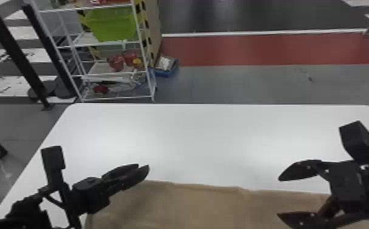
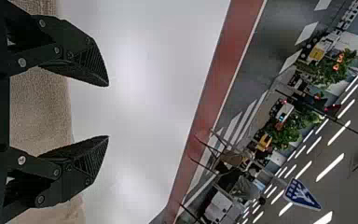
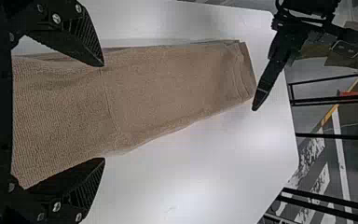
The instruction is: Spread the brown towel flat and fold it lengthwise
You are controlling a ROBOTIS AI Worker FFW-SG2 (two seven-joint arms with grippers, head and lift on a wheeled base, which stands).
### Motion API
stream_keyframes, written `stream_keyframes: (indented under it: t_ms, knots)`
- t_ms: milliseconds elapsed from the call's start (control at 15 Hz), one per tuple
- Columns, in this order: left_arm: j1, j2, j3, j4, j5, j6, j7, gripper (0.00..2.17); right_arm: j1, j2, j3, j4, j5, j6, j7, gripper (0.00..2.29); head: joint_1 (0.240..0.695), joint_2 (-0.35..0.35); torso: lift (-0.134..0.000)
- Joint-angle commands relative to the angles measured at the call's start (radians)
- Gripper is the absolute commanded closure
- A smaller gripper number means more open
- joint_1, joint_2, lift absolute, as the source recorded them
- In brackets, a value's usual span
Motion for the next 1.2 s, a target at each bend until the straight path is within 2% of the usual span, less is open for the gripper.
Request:
stream_keyframes:
  t_ms: [0, 200, 267, 333, 400, 467, 533, 667, 867, 1133]
  knots:
    - [0.012, -0.002, 0.005, -0.018, 0.009, 0.000, -0.007, 0.58, -0.002, 0.008, -0.029, 0.009, 0.005, 0.002, 0.003, 0.08, 0.695, 0.106, -0.123]
    - [0.027, 0.000, 0.014, -0.029, 0.010, 0.046, -0.012, 0.58, 0.012, 0.006, -0.141, 0.024, 0.001, 0.060, 0.003, 0.12, 0.695, 0.080, -0.123]
    - [0.027, 0.000, 0.016, -0.044, 0.009, 0.049, -0.013, 0.58, 0.021, 0.022, -0.221, 0.026, -0.058, 0.091, 0.003, 0.12, 0.695, 0.062, -0.123]
    - [0.032, -0.002, 0.013, -0.049, 0.010, 0.046, -0.013, 0.58, 0.040, 0.063, -0.331, 0.038, -0.131, 0.069, 0.003, 0.12, 0.695, 0.040, -0.123]
    - [0.035, -0.008, 0.013, -0.051, 0.016, 0.040, -0.010, 0.58, 0.046, 0.094, -0.405, 0.086, -0.184, 0.011, 0.003, 0.12, 0.695, 0.020, -0.123]
    - [0.035, -0.012, 0.013, -0.049, 0.018, 0.028, -0.004, 0.58, 0.044, 0.115, -0.477, 0.184, -0.243, -0.097, 0.003, 0.12, 0.695, -0.002, -0.123]
    - [0.035, -0.012, 0.013, -0.043, 0.025, 0.012, -0.001, 0.58, 0.034, 0.118, -0.540, 0.299, -0.312, -0.173, 0.003, 0.11, 0.695, -0.026, -0.123]
    - [0.026, -0.011, 0.017, -0.032, 0.025, -0.003, 0.004, 0.58, 0.023, 0.126, -0.643, 0.435, -0.377, -0.189, 0.003, 0.10, 0.695, -0.103, -0.123]
    - [0.012, -0.006, 0.040, -0.018, 0.045, 0.000, 0.004, 0.58, 0.058, 0.124, -0.747, 0.492, -0.415, -0.118, 0.003, 0.13, 0.695, -0.217, -0.123]
    - [-0.014, 0.003, 0.075, 0.017, 0.056, 0.003, -0.010, 0.58, 0.118, 0.100, -0.807, 0.495, -0.412, 0.017, 0.003, 0.22, 0.695, -0.271, -0.123]
